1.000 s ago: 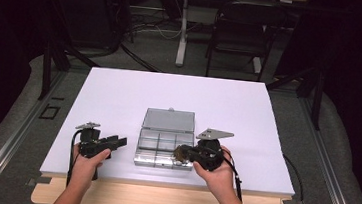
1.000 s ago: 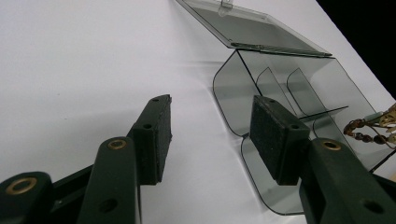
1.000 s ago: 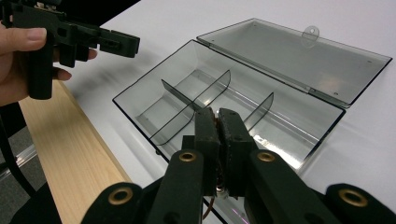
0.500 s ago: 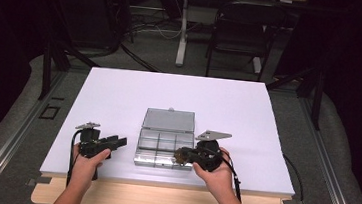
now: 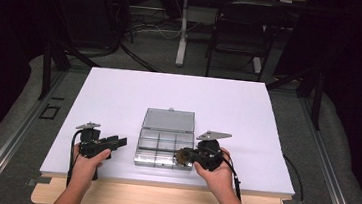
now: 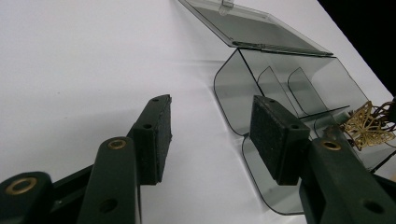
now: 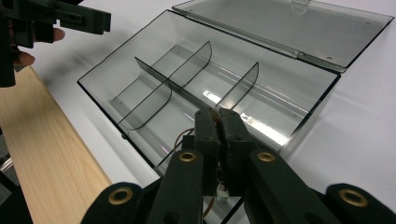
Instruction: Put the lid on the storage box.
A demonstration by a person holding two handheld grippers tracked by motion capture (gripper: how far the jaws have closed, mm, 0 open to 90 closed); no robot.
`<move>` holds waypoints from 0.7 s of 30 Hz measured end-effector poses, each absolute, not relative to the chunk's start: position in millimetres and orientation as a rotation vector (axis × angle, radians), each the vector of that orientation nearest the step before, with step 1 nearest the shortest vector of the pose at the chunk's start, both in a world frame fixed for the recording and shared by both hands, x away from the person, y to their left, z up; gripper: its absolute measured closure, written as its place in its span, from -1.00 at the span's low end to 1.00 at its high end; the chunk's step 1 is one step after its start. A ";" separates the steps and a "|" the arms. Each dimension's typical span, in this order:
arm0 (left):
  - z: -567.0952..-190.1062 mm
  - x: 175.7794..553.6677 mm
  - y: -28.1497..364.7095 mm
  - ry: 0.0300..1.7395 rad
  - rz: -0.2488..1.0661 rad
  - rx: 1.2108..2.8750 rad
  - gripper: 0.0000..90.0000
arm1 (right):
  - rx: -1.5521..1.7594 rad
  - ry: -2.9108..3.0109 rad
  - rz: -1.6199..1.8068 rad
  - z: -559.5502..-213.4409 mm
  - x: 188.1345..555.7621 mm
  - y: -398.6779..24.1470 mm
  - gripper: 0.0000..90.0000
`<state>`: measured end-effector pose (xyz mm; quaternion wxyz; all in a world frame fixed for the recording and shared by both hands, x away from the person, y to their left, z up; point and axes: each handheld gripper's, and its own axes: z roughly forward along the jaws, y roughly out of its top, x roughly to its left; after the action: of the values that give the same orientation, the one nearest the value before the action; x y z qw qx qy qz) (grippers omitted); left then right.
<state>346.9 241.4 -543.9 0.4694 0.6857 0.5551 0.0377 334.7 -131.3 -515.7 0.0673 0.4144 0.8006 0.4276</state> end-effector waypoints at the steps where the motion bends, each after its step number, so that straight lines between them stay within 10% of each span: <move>1: -543.9 346.9 241.4 1.361 0.092 1.681 0.08 | 1.252 2.408 1.290 -516.1 334.9 -131.1 0.93; 21: -544.5 346.9 241.2 1.360 0.091 1.683 0.08 | 1.251 2.457 1.245 -527.5 336.9 -127.3 0.93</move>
<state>346.9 241.2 -544.5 0.4688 0.6864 0.5548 0.0370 336.9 -127.3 -527.5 0.0582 0.4129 0.8107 0.4108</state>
